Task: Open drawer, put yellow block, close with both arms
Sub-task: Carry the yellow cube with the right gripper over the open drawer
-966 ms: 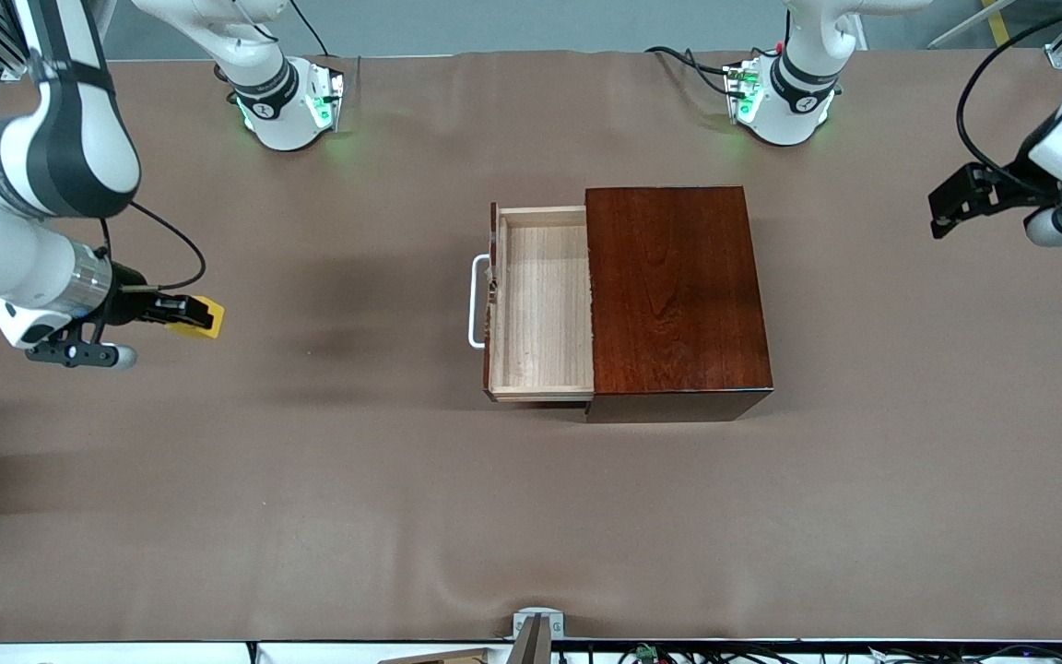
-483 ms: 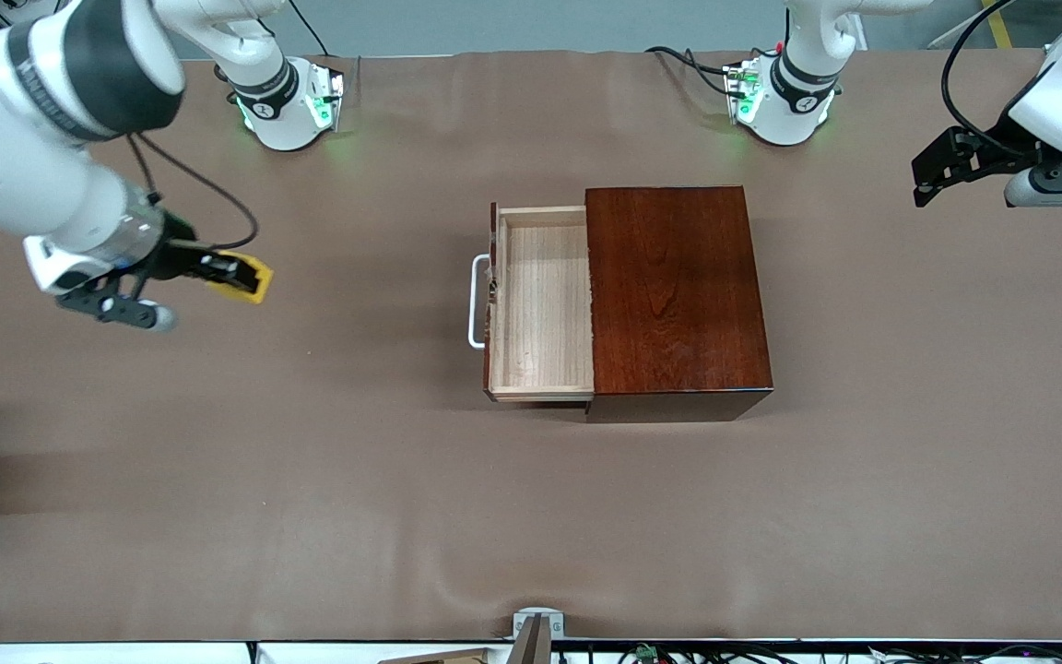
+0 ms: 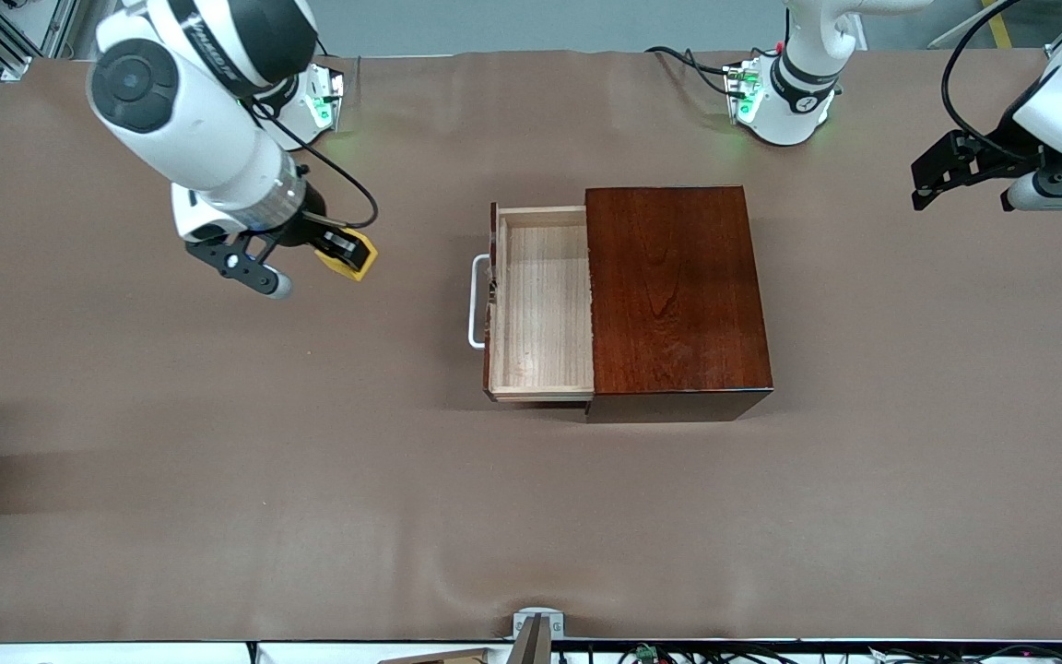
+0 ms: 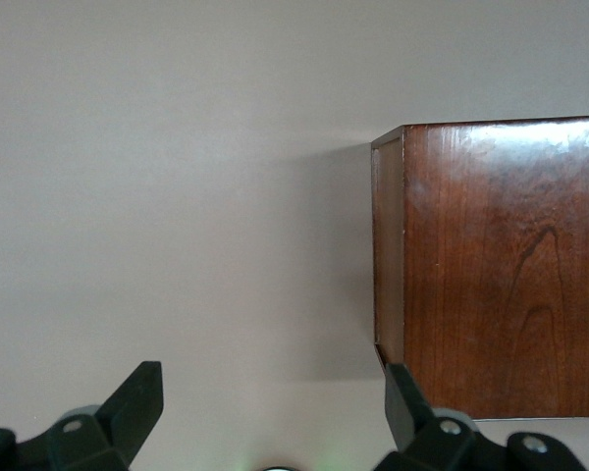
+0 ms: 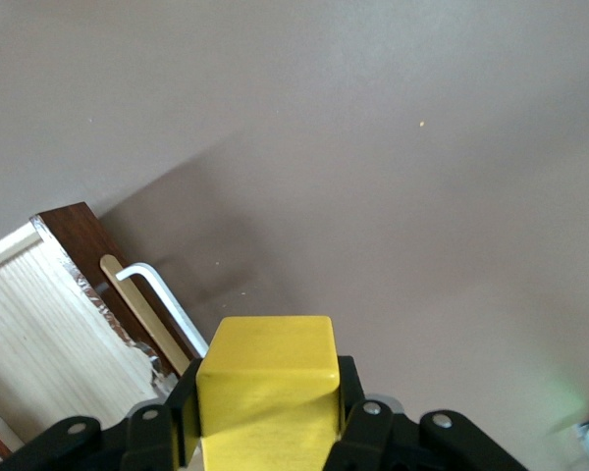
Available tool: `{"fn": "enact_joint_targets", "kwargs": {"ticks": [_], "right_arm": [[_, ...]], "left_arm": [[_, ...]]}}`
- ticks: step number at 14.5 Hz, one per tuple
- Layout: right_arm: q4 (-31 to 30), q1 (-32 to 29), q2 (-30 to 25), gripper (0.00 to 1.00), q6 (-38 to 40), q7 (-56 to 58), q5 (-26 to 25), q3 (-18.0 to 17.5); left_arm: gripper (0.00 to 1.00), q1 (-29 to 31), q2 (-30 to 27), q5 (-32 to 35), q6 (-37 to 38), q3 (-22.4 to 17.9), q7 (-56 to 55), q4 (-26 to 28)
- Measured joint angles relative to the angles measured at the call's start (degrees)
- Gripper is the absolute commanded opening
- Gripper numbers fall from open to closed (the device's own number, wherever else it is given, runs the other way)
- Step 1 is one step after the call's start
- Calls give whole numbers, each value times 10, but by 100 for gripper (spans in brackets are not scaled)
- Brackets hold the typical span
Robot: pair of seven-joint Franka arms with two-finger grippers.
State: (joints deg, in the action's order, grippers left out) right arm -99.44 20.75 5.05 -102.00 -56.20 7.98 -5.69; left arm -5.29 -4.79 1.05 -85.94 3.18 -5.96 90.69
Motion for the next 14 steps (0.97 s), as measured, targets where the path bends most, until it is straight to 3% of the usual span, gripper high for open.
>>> {"fn": "enact_joint_targets", "kwargs": {"ticks": [4,14], "right_arm": [[17,40,40,0,-34,-132,0,0],[141,114,179,0,-36,-452,0,1]], "left_arm": [[100,1,0,0,0,-4,1,0],[100,0,0,0,0,1,4,-2]]}}
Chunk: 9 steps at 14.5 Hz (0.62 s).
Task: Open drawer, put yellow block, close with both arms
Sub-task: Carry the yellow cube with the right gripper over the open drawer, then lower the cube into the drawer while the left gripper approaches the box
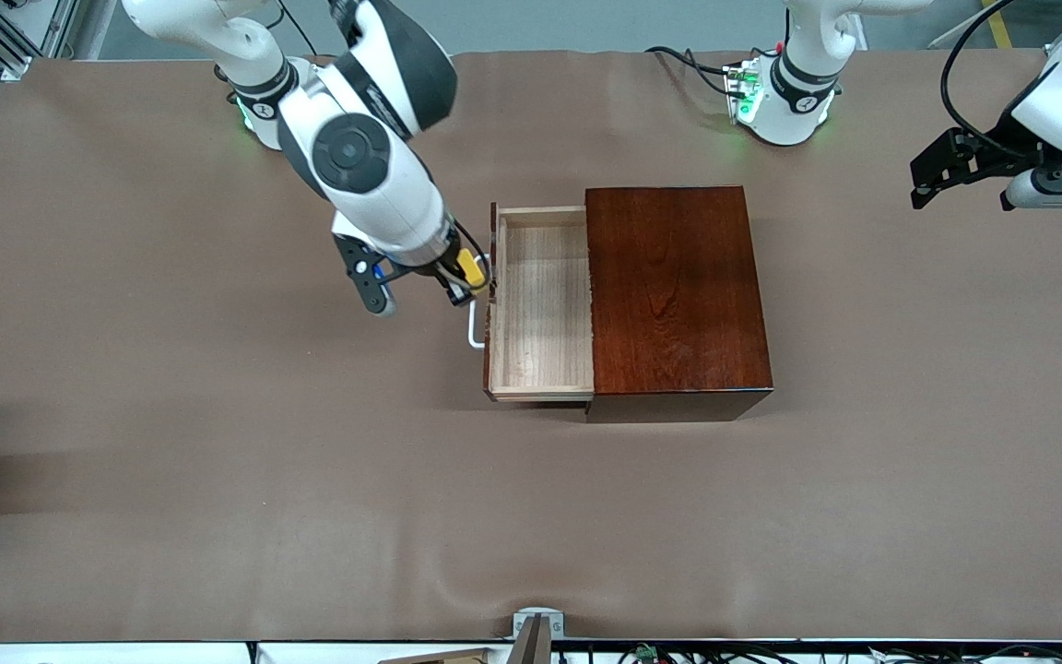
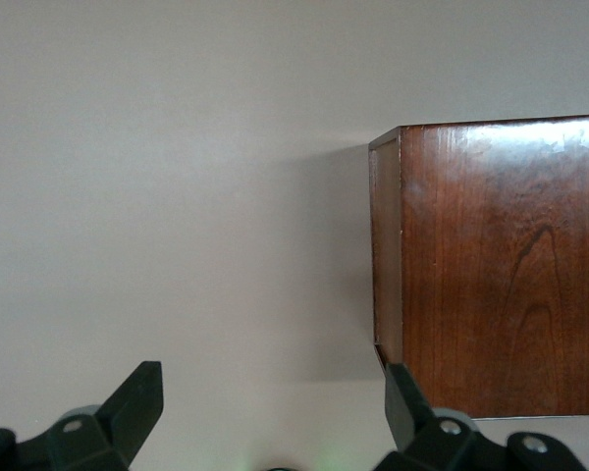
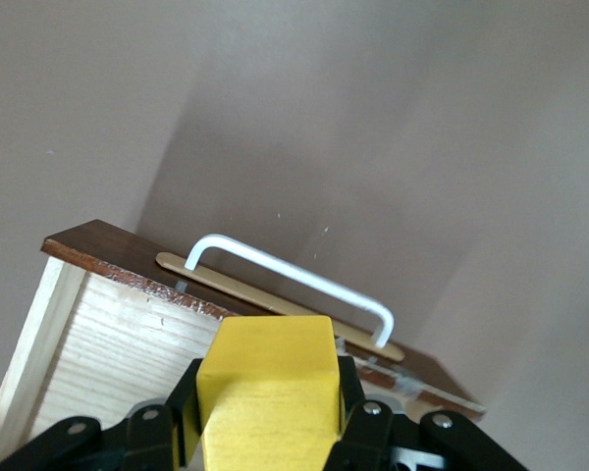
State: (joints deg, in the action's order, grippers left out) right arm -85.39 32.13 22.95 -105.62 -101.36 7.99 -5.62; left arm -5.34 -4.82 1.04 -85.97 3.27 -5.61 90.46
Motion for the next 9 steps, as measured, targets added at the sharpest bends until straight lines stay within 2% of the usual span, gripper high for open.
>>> {"fn": "enact_joint_targets", "kwargs": {"ticks": [4,9], "right_arm": [[23,20,42,0,-23,-76,7,0],[25,24,49,0,-44,-133,37,0]], "left_arm": [[100,-2,1,-11,-5,1,-1,0],[100,-3,5,-30,-6,14,-6,0]]}}
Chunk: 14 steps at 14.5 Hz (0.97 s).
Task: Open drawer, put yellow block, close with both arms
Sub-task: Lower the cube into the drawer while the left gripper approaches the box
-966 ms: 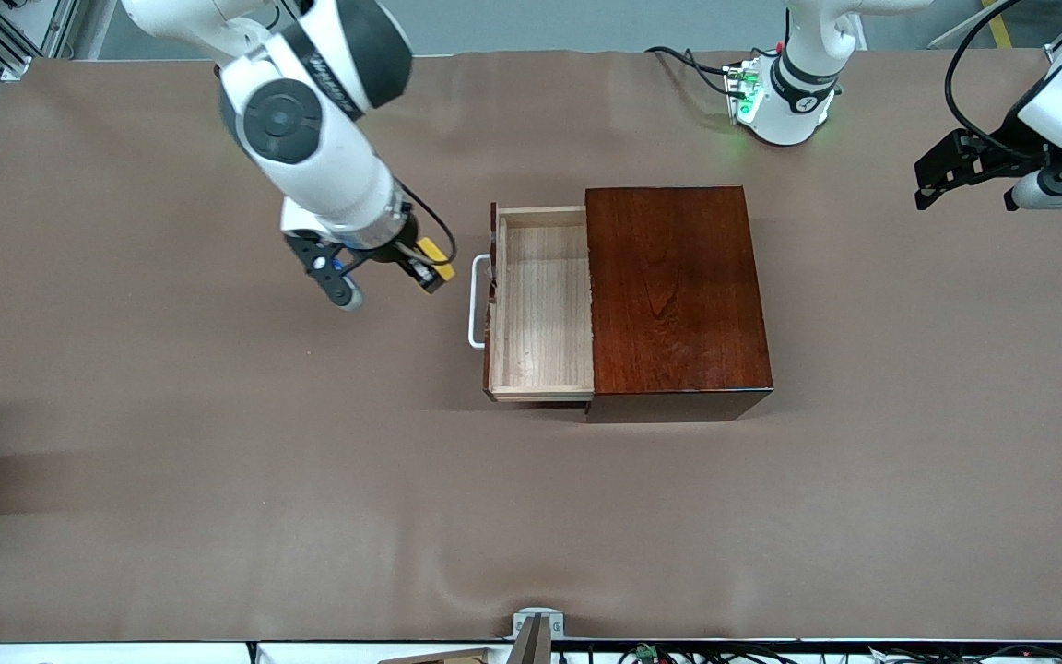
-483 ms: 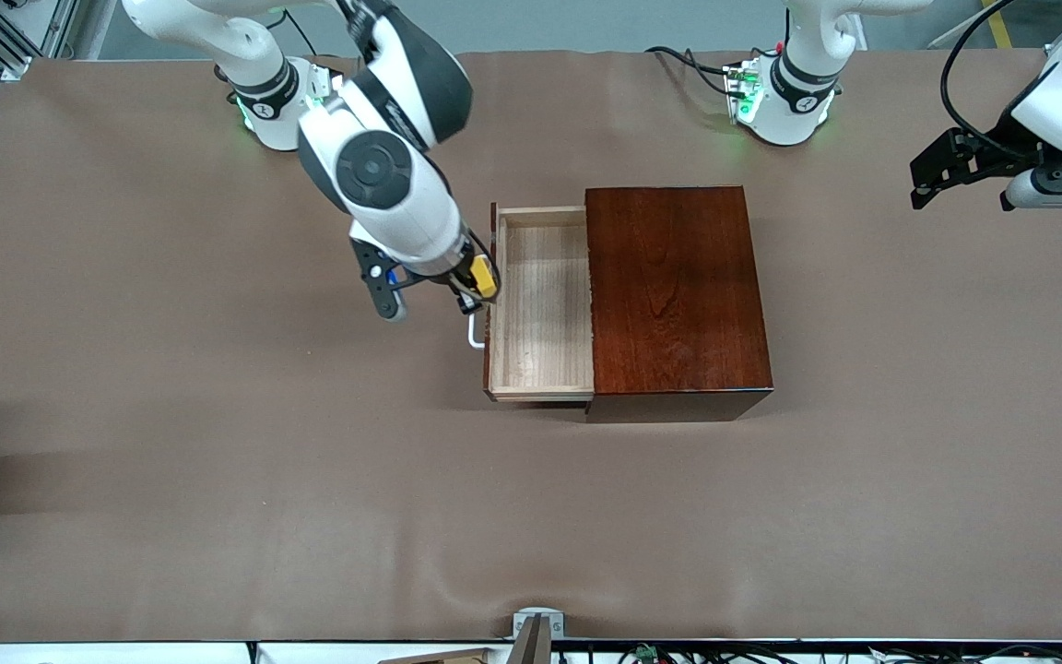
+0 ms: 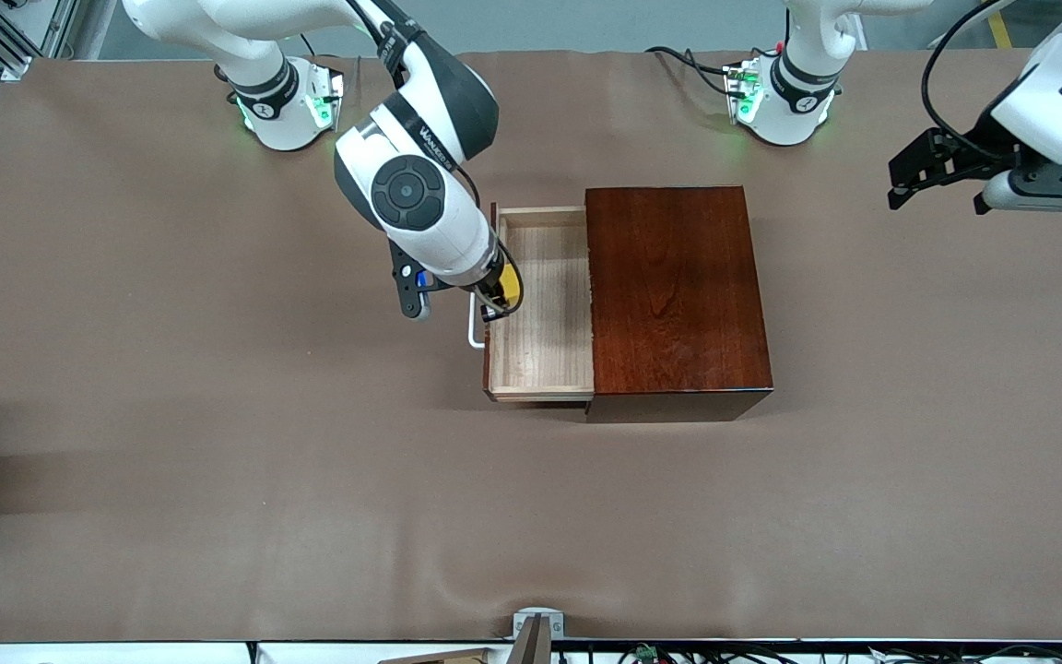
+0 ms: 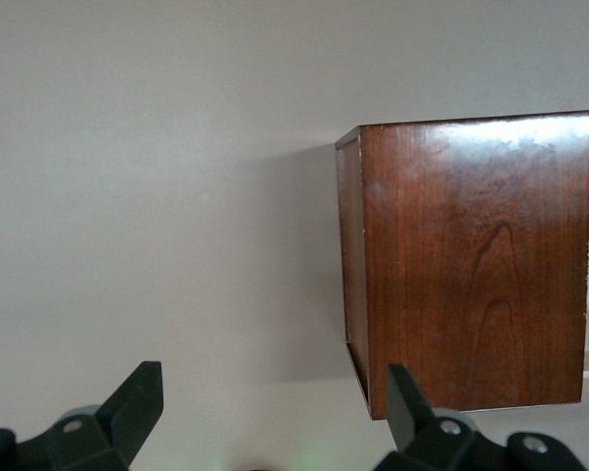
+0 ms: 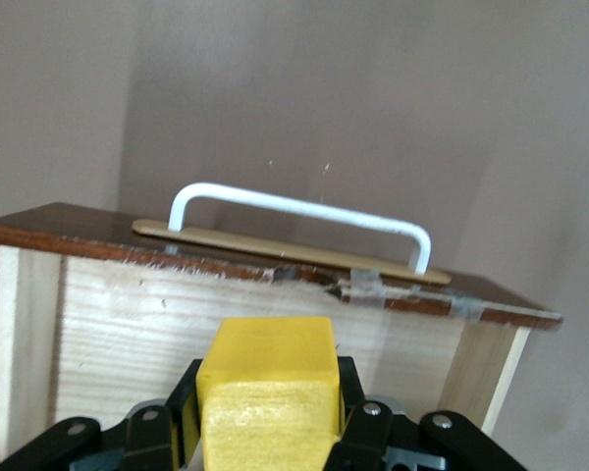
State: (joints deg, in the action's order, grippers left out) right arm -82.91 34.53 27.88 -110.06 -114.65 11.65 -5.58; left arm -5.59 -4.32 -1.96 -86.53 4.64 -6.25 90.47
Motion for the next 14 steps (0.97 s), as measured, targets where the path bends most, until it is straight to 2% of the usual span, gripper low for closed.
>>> {"fn": "enact_joint_targets", "kwargs": {"ticks": [8,14], "right_arm": [[0,37,35,0,-25,-65,5,0],[-16,50,51,0,-41,-74,-2,2]], "left_arm": [[100,-2,28,0,-3,48,-6,1],[100,-4,66,0,-26,121,-66,2]]}}
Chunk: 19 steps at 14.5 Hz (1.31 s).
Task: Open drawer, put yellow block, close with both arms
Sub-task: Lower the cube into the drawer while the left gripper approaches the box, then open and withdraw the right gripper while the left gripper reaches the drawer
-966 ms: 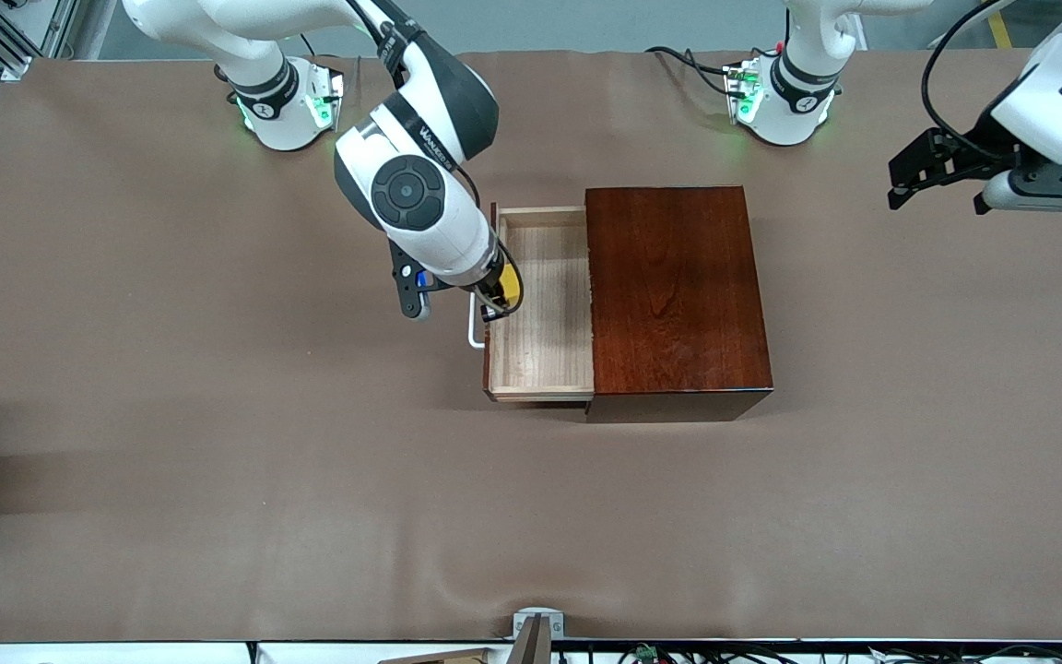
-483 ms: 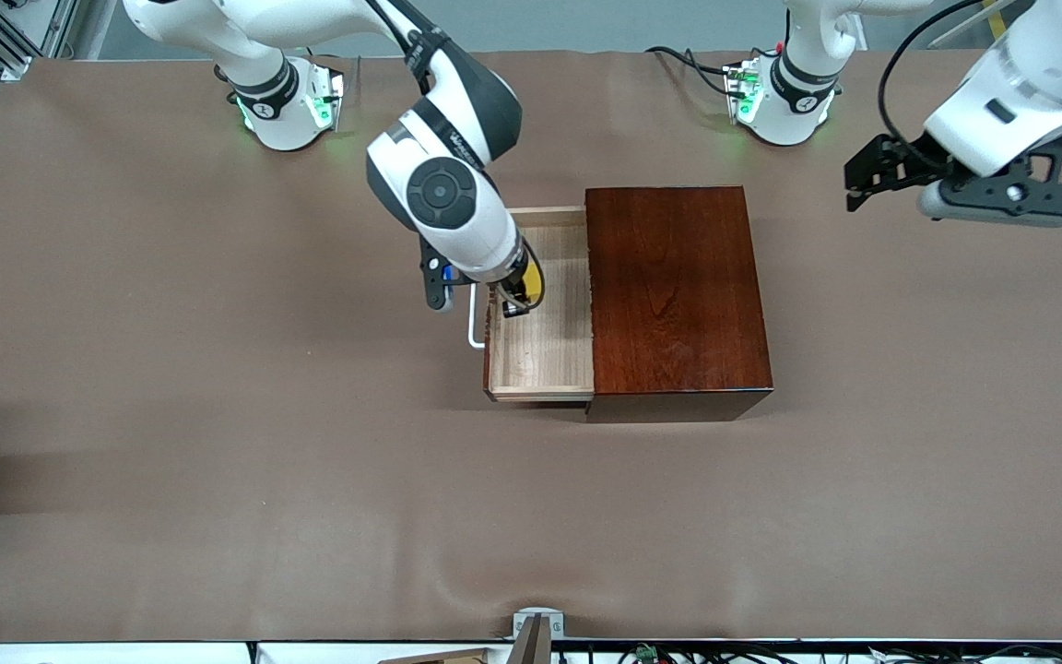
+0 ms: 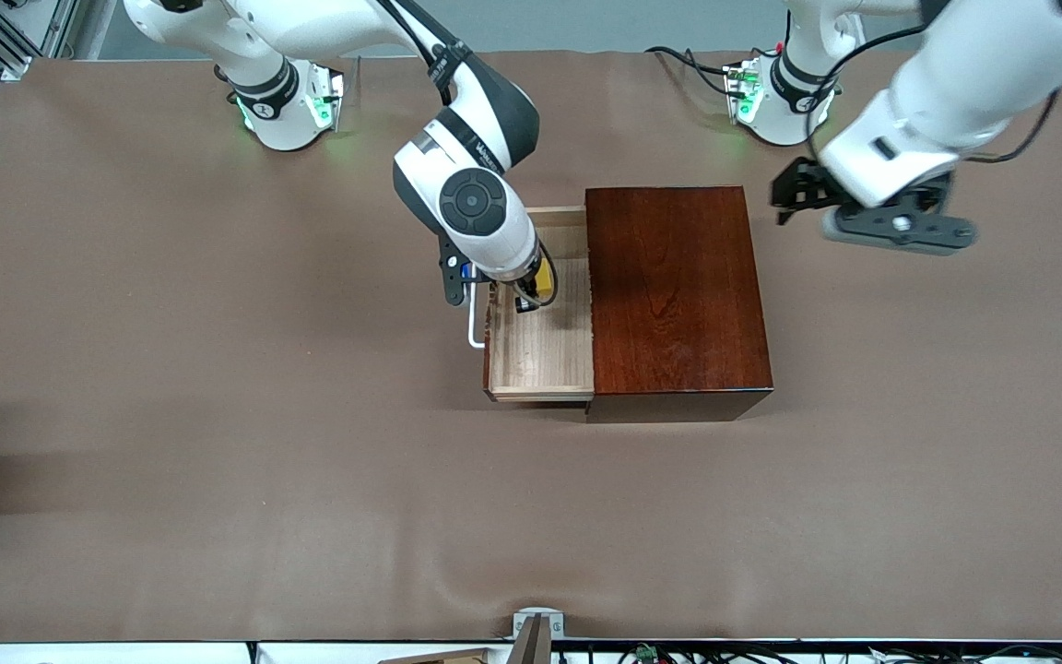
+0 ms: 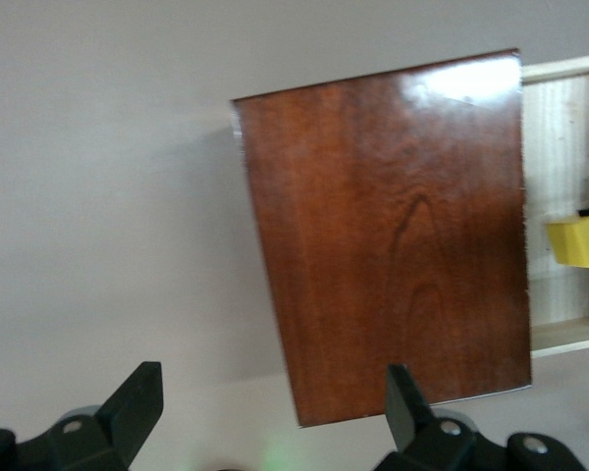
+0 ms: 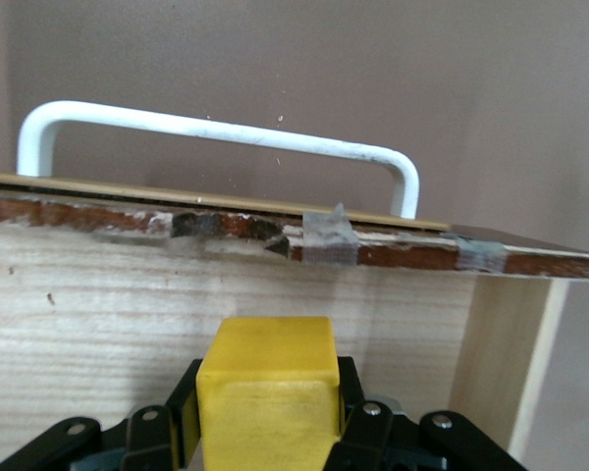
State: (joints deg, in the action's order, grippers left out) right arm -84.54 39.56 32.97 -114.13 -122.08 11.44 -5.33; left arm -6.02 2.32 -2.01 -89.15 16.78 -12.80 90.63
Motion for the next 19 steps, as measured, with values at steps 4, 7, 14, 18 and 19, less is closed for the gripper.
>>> {"fn": "enact_joint_targets", "kwargs": {"ticks": [4,7,14,18,19], "right_arm": [[-16,3,10,9,-23,-2,-5,1],[-16,5,9,90,-22,-2,-11,1],[-4,4,9,100,-10,-2,-16,9],[24,-4,5,100,0,-2,-16,13],[34,-11,4,100,16,-2,-16,14]], "left_arm": [[100,-1,27,0,-13,38,-61,0],[100,-2,42,0,-22,55,-84,0],[100,-76,73,32,-27,66,-201,0],[100,-81,83,31,-27,66,-217,0],[100,-82,87,28,-29,66,-235,0]]}}
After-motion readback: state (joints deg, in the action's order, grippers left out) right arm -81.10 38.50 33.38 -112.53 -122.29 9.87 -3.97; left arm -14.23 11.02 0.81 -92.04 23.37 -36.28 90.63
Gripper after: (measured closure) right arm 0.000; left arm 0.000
